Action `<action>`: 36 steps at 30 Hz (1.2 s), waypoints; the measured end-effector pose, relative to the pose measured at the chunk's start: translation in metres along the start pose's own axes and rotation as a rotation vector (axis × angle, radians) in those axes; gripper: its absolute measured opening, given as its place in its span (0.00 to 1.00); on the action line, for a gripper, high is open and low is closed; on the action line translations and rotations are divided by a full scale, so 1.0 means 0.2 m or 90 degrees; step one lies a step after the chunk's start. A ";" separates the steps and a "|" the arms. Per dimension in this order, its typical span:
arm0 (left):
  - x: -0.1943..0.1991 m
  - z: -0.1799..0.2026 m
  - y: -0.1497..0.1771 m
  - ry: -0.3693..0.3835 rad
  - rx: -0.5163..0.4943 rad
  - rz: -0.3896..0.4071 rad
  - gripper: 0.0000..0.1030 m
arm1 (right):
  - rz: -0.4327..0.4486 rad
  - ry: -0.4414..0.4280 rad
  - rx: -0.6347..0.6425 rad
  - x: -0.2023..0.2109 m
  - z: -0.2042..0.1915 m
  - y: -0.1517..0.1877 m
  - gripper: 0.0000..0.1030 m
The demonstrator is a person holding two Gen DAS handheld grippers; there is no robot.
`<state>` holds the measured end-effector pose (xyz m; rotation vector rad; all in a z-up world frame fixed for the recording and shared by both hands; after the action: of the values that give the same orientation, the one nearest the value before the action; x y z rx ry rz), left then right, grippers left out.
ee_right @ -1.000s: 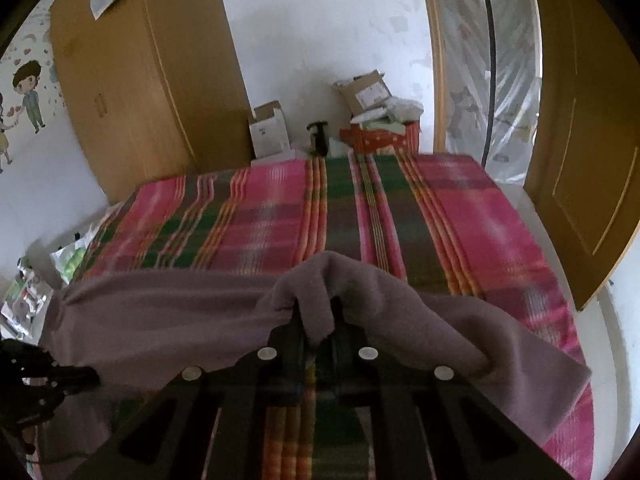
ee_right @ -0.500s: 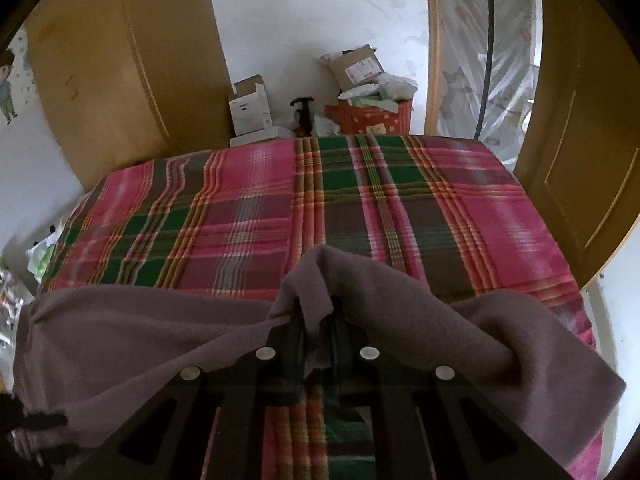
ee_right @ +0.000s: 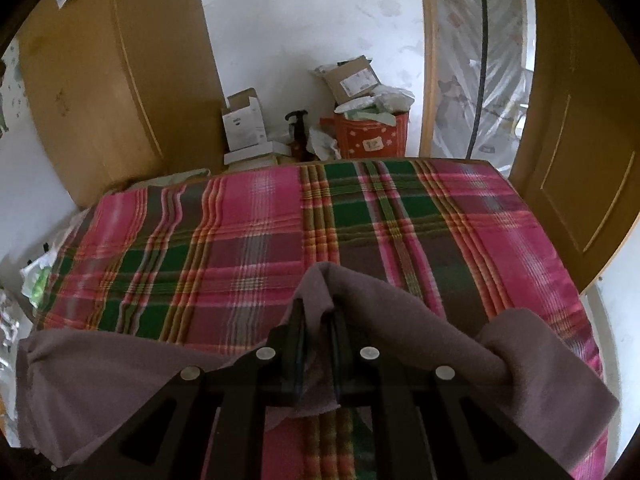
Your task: Fold clothes
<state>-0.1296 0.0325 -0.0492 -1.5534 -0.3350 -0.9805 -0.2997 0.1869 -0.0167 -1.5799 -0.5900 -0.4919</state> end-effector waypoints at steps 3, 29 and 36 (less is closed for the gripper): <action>0.05 0.03 0.01 0.021 0.008 0.011 0.25 | -0.005 0.009 0.000 -0.06 -0.03 -0.02 0.11; 0.04 -0.27 0.00 0.040 0.251 0.025 0.25 | -0.152 -0.341 0.061 0.31 -0.64 0.61 0.16; 0.05 -0.27 -0.01 0.048 0.266 0.031 0.25 | -0.173 -0.380 0.023 0.23 -0.73 0.64 0.16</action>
<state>-0.1460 -0.0207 -0.0449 -1.1383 -0.4175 -0.8643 -0.1782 0.0385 -0.0725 -1.6179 -1.2701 -0.1975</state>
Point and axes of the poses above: each gripper's, at about its wrist camera, not at the fingertips, and x roughly against the way its jaws point, z to its right, y to its underside, the point moved 8 cm from there along -x, roughly the way its jaws point, and after that the axes turned 9 degrees about z, right-handed, at the moved point
